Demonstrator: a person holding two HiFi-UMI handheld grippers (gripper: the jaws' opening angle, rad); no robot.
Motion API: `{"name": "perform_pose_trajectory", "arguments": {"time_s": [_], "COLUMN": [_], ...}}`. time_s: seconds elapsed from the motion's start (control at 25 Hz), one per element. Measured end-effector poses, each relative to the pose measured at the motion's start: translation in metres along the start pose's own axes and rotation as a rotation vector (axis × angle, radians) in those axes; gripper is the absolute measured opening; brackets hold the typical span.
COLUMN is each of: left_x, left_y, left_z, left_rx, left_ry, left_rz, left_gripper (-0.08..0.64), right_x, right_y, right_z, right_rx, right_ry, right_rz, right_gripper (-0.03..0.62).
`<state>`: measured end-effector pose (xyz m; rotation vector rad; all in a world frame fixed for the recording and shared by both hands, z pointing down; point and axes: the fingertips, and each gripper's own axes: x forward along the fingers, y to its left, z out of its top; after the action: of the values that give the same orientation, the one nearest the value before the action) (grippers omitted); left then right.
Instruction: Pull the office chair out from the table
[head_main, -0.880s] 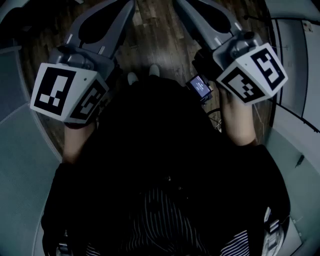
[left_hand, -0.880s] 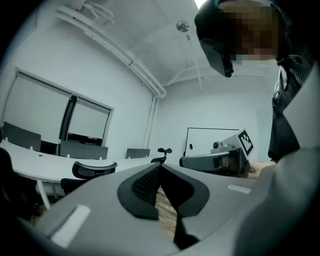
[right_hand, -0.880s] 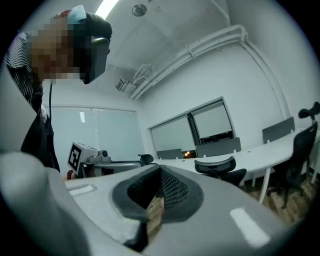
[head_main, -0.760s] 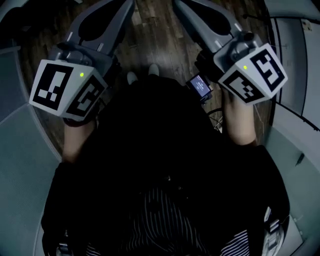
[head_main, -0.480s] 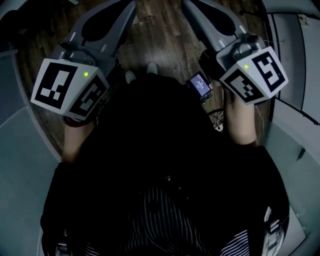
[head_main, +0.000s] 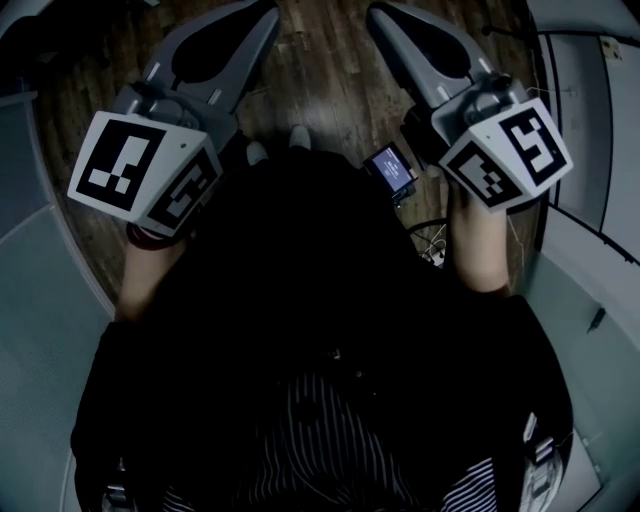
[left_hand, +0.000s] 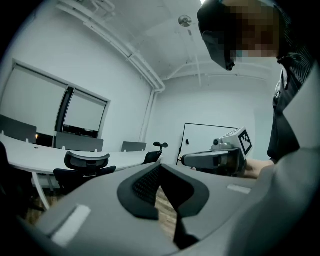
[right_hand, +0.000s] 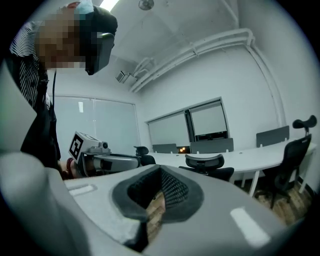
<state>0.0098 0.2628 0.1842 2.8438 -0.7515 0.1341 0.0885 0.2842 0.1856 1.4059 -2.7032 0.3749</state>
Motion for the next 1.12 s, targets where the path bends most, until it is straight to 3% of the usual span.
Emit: {"name": "perform_pose_trajectory", "arguments": {"time_s": [0.4,0.64,1.12], "left_x": [0.038,0.025,0.033], "left_y": [0.001,-0.010,0.033], "left_z": [-0.006,-0.007,-0.002], "left_rx": [0.001,-0.016,-0.037], "left_ry": [-0.003,-0.012,-0.034], "left_rz": [0.091,0.117,0.117], "left_gripper": [0.002,0.002,0.002], "right_x": [0.001,-0.008,0.036], "right_y": [-0.041,-0.021,-0.030], "right_z": [-0.017,-0.012,-0.005], "right_rx": [0.023,0.014,-0.007], "right_ry": [-0.012,-0.032,-0.002], "right_rz": [0.083,0.157,0.152], "right_gripper": [0.000,0.000,0.000]}}
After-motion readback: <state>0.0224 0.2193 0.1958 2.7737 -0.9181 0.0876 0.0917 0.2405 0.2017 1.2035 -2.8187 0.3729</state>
